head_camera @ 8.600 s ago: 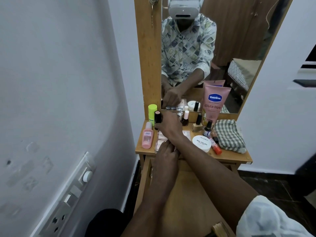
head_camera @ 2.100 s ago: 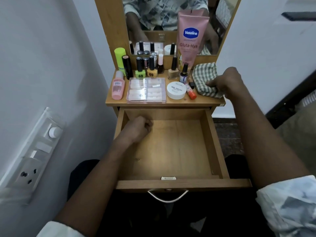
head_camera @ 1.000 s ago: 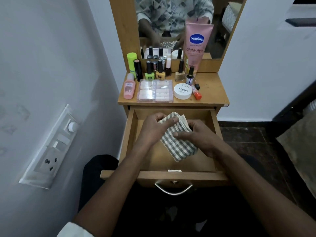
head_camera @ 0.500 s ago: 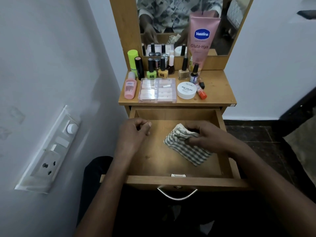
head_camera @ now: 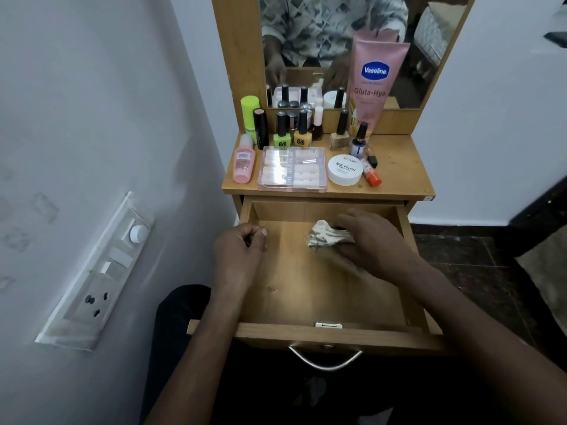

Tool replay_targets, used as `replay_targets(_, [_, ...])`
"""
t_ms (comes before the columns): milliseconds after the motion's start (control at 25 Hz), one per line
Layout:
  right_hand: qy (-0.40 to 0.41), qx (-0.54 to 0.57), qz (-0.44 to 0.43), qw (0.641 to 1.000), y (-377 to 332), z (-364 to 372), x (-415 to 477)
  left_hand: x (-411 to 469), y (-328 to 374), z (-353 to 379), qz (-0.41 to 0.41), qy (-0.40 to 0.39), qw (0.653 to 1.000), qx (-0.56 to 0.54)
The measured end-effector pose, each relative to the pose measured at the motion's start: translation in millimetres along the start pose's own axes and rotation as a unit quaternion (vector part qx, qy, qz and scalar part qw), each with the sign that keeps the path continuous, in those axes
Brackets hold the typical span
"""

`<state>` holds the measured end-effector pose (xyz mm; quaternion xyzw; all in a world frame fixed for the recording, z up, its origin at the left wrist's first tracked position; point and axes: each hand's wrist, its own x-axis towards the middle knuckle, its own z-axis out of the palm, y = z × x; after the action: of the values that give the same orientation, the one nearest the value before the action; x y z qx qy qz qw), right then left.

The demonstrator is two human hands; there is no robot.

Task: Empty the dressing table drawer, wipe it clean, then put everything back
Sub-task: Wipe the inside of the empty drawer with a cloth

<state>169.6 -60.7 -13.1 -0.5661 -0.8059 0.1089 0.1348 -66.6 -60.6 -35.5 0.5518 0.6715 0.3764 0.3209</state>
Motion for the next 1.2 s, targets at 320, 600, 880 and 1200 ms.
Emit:
replay_targets(320, [-0.125,-0.029,-0.106,0.986,-14,54,20,14,-5,-17,-0.165,0.057,0.972,-0.158])
replay_targets(600, [-0.202,0.074,-0.279,0.936,-62,87,22,30,-20,-20,-0.209,0.022,0.954,-0.215])
replay_targets(880, [-0.243,0.17,-0.284,0.912,-58,89,16,20,-20,-15,-0.116,0.042,0.987,-0.099])
replay_targets(1200, [-0.034,-0.025,-0.156,0.987,-21,113,82,15,-18,-15,-0.053,0.016,0.998,0.009])
